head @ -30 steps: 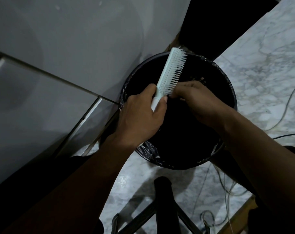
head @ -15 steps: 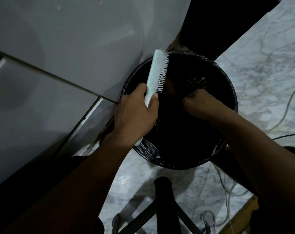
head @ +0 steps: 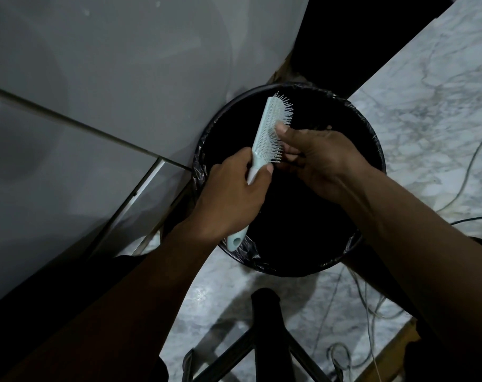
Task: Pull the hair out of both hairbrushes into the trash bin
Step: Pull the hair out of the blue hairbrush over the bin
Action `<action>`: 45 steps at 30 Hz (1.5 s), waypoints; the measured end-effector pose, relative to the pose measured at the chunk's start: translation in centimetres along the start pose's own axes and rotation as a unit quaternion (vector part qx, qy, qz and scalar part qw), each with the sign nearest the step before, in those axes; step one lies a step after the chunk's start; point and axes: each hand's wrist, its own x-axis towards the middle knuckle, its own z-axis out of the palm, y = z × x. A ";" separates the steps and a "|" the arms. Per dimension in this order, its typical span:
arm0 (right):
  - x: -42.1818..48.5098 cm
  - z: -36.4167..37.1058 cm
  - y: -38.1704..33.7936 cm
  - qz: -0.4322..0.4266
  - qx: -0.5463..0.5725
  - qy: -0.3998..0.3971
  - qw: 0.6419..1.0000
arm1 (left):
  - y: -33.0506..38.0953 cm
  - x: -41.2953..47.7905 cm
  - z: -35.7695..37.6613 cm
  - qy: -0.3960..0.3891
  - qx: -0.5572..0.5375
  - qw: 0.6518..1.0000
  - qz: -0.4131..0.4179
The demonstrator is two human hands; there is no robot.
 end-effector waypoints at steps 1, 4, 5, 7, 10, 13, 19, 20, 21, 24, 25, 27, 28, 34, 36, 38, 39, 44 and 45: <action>0.1 -0.1 0.1 -0.003 0.002 0.004 1.000 | 0.1 0.0 0.0 -0.006 -0.006 1.000 0.002; 0.3 0.0 0.5 -0.059 -0.028 0.061 0.996 | 0.2 0.0 0.0 -0.018 -0.019 1.000 0.009; 0.2 0.0 0.4 -0.088 -0.067 0.086 0.990 | 0.2 0.0 0.0 -0.015 -0.019 1.000 0.010; 0.1 -0.1 0.3 -0.149 -0.186 0.131 0.962 | 0.0 0.1 0.0 -0.006 -0.015 1.000 0.012; 0.0 -0.2 0.3 -0.201 -0.300 0.161 0.918 | 0.0 0.3 0.1 0.003 -0.001 1.000 0.016; 0.0 0.0 0.2 -0.167 -0.231 0.199 0.938 | 0.0 0.4 -0.2 0.021 0.009 1.000 0.005; 0.3 -1.1 -0.8 -0.053 -0.133 0.235 0.961 | 0.1 0.5 -0.5 0.013 -0.024 1.000 0.014; 0.3 -0.9 -0.7 -0.068 -0.131 0.212 0.966 | 0.3 0.3 -0.5 0.006 -0.026 0.999 0.019; 0.3 -0.7 -0.6 -0.078 -0.122 0.192 0.971 | 0.5 0.3 -0.4 0.000 -0.029 0.999 0.022; 0.4 -0.3 -0.8 -0.090 -0.040 0.123 0.988 | 0.6 0.1 -0.5 -0.023 -0.046 0.998 0.028; 0.7 -0.4 -0.8 -0.084 -0.016 0.102 0.991 | 0.6 0.1 -0.5 -0.028 -0.048 0.998 0.031; 0.7 -0.4 -0.7 -0.064 0.004 0.075 0.995 | 0.6 0.0 -0.5 -0.034 -0.044 0.998 0.035; 0.7 -0.4 -0.6 -0.057 -0.005 0.073 0.996 | 0.6 0.0 -0.4 -0.034 -0.041 0.998 0.035; 0.4 -0.3 -0.5 -0.071 -0.093 0.108 0.987 | 0.5 0.1 -0.6 -0.026 -0.030 0.998 0.041; 0.2 -0.3 -0.6 -0.089 -0.125 0.119 0.981 | 0.6 -0.1 -0.5 -0.036 -0.025 0.998 0.045; 0.3 -0.3 -0.5 -0.105 -0.154 0.153 0.970 | 0.5 -0.1 -0.5 -0.031 -0.009 0.999 0.038; 0.4 -0.4 -0.4 -0.112 -0.173 0.178 0.962 | 0.3 0.1 -0.5 -0.017 0.006 0.999 0.028; 0.6 -1.0 0.1 -0.126 -0.209 0.169 0.955 | -0.5 0.6 -1.1 0.059 0.033 0.998 -0.017; 0.6 -1.1 0.2 -0.127 -0.218 0.159 0.955 | -0.5 0.6 -1.1 0.064 0.037 0.997 -0.019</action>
